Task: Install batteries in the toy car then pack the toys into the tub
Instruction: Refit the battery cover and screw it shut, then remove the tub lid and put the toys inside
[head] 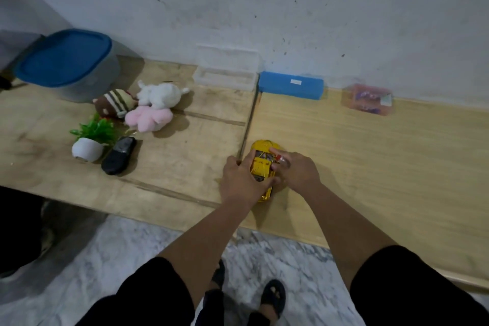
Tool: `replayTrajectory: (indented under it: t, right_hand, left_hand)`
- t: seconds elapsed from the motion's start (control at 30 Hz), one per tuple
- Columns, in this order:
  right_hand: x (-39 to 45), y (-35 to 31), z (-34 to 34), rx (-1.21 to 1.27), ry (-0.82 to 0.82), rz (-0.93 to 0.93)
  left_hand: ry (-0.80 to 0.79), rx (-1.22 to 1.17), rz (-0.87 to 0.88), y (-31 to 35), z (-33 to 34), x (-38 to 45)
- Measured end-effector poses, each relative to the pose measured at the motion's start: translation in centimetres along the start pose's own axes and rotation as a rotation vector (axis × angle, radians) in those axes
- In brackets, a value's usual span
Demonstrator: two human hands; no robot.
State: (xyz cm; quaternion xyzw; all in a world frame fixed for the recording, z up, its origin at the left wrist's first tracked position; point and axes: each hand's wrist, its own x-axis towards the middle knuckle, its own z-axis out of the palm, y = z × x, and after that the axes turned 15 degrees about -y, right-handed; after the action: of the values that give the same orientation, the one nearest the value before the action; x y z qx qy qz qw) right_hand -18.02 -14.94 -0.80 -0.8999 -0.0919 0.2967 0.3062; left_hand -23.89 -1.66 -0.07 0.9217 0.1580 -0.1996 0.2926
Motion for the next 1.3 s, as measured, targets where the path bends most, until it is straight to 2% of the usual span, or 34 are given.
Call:
replayTrajectory:
  t: [0.13, 0.23, 0.33, 0.43, 0.6, 0.73, 0.8, 0.97, 1.07, 1.3]
  right_hand:
    - [0.2, -0.6, -0.6, -0.050, -0.028, -0.023]
    - [0.5, -1.5, -2.2, -0.163, -0.051, -0.042]
    - [1.4, -3.4, -4.6, -0.155, -0.071, -0.046]
    - [3.5, -6.9, -6.3, -0.180, -0.015, -0.056]
    - [9.9, -13.1, -5.5, -0.231, -0.031, -0.111]
    - [15.4, -17.2, -4.5, -0.464, 0.039, -0.047]
    - [18.1, -18.5, -4.1, -0.505, 0.063, -0.057]
    - [23.2, -18.4, -2.8, -0.541, 0.123, -0.078]
    - [24.0, -17.4, -1.8, -0.561, 0.074, -0.084]
    - [23.6, -17.2, -1.9, -0.565, 0.081, -0.086]
  left_hand:
    - [-0.052, 0.019, -0.022, -0.5, -1.0, -0.4]
    - [0.066, 0.051, -0.026, -1.6, -3.8, 0.1]
    - [0.187, 0.094, -0.065, -3.5, -8.1, 2.3]
    - [0.266, 0.187, 0.020, -4.9, -12.8, 5.3]
    - [0.195, 0.397, 0.262, -5.7, -19.3, 12.2]
    - [0.076, 0.532, 0.379, -5.4, -23.1, 18.5]
    - [0.050, 0.579, 0.426, -5.3, -24.6, 21.4]
    - [0.005, 0.652, 0.530, -6.0, -25.5, 26.9]
    - [0.020, 0.643, 0.591, -6.4, -25.0, 28.4]
    - [0.105, 0.617, 0.673, -6.9, -24.7, 29.8]
